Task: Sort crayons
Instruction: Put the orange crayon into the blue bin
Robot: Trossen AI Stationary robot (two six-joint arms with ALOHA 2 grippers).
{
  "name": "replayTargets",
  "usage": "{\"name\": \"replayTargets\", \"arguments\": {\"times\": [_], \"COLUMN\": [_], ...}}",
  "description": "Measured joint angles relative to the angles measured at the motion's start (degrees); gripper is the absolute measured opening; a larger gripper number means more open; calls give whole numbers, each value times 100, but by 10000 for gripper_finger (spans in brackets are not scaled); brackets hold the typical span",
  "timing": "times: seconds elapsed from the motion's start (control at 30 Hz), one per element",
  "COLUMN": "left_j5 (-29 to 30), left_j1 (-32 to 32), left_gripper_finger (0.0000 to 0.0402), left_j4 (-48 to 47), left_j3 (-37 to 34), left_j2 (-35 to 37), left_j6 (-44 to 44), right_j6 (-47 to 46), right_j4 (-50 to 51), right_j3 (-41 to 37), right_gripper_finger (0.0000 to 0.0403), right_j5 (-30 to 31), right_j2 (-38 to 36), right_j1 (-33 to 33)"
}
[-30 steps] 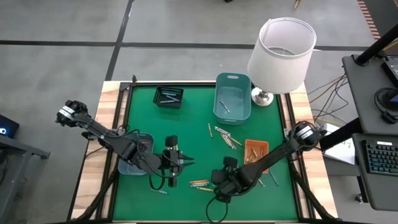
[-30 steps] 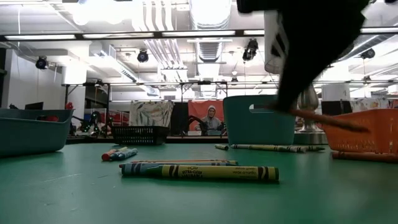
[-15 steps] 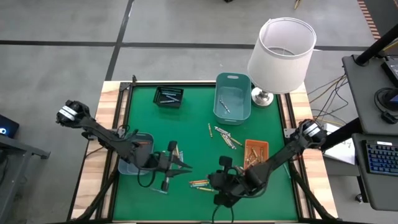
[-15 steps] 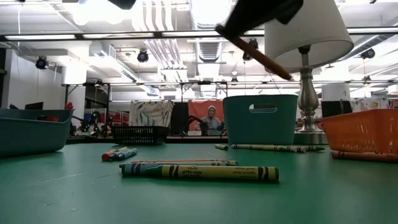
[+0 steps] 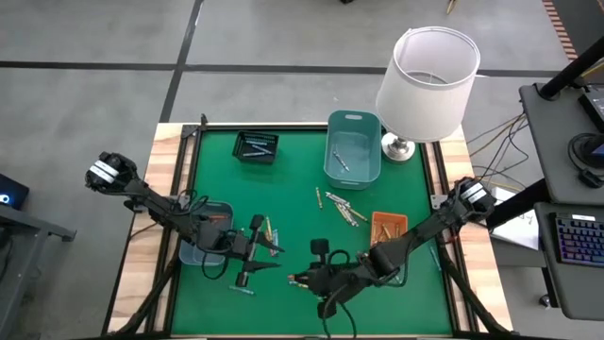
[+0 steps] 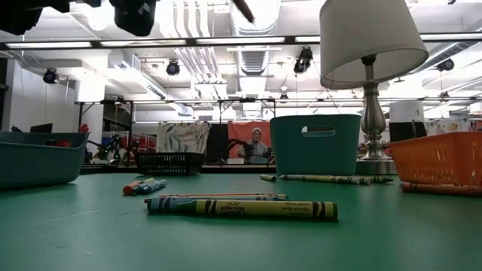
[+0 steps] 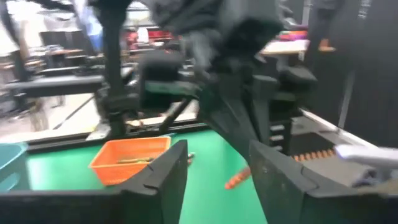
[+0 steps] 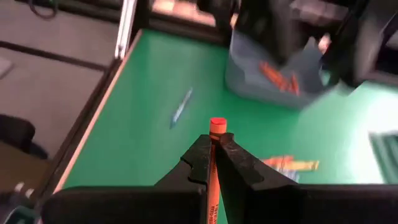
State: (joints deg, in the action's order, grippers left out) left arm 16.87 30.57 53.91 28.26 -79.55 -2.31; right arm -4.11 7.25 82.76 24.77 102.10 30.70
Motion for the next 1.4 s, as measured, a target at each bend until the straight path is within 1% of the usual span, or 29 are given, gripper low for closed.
{"name": "replayTargets", "arguments": {"times": [0.1,0.27,0.37,0.47,0.6,0.73,0.8,0.87,0.97,1.07,1.13,1.3,1.4], "left_j5": [-136,-137,-141,-192,-248,-151,45,345,591,605,585,593,602], "left_j1": [0,0,6,12,13,13,15,15,15,17,24,19,17], "left_gripper_finger": [169,169,169,168,168,165,156,136,90,35,11,17,9], "left_j4": [0,7,5,12,9,4,6,-64,-204,-295,-299,-306,-315], "left_j3": [-54,-62,-41,10,85,170,185,185,180,178,176,174,174], "left_j2": [0,0,0,2,0,2,4,4,4,4,4,4,4], "left_j6": [-10,25,26,16,-27,-301,-345,-351,-328,-330,-325,-257,-208], "right_j6": [419,936,1065,1056,1015,1023,1077,1149,1246,1283,1343,1237,1223], "right_j4": [-571,-1555,-2080,-2260,-2265,-2273,-2265,-2256,-2236,-2228,-2230,-2218,-2153], "right_j3": [0,-3,-30,-35,-39,-39,-39,-39,-39,-39,-39,-39,-39], "right_gripper_finger": [12,12,12,12,12,12,13,13,13,13,13,13,16], "right_j5": [-121,-125,-123,-122,-119,-122,-122,-122,-102,-83,-51,-36,-36], "right_j2": [0,0,12,15,24,24,24,26,28,33,33,33,31], "right_j1": [-113,-277,-378,-495,-606,-637,-637,-636,-638,-649,-659,-675,-682]}}
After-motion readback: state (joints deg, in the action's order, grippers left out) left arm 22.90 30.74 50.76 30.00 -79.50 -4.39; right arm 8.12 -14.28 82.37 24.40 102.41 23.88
